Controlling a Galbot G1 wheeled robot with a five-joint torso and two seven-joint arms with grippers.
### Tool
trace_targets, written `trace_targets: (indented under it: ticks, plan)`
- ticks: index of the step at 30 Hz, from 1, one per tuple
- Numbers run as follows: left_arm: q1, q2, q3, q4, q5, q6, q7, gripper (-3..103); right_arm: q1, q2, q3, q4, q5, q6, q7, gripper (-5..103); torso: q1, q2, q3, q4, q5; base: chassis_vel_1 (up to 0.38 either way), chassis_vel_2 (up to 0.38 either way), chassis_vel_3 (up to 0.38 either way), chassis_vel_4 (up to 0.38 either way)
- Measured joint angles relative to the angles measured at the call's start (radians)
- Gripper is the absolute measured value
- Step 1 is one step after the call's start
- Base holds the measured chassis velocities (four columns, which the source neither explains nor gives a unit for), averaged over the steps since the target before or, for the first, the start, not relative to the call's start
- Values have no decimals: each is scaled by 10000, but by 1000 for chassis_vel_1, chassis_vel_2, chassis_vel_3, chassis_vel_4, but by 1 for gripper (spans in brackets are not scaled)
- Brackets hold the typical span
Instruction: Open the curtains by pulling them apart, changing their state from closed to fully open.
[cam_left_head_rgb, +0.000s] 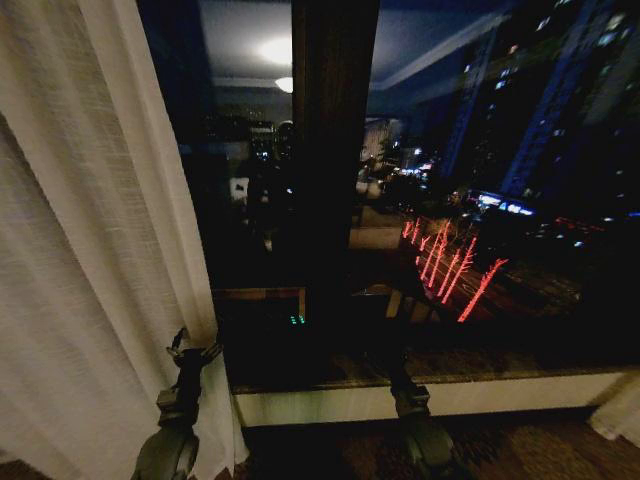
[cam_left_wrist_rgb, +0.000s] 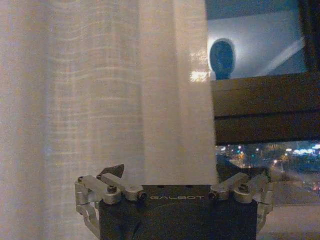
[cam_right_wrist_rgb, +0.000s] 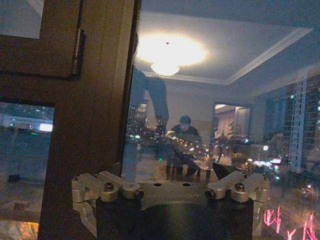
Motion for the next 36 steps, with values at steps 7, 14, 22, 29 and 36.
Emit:
trace_targets:
  ticks: [7, 14, 22, 29, 36]
  plan:
    - [-295, 167, -31, 396, -140, 6, -59, 100, 1, 0, -1, 0, 0, 0, 0, 100, 1, -1, 0, 2, -2, 0, 0, 0, 0]
    - [-1298, 571, 686, 1370, -381, 140, 449, 100, 0, 0, 0, 0, 0, 0, 0, 100, 0, -1, 1, 0, -3, 0, 0, 0, 0]
    - [-1886, 713, 867, 1904, -617, 184, 741, 100, 0, 0, 0, 0, 0, 0, 0, 100, 0, -1, 1, 0, -1, 0, 0, 0, 0]
    - [-2236, 993, 663, 2389, -855, 292, 721, 100, 0, 0, 0, 0, 0, 0, 0, 100, 1, -1, 1, 1, -1, 0, 0, 0, 0]
    - [-2566, 1117, 611, 2791, -980, 199, 1054, 93, 0, 0, 0, 0, 0, 0, 0, 100, 1, -1, 1, 1, -1, 0, 0, 0, 0]
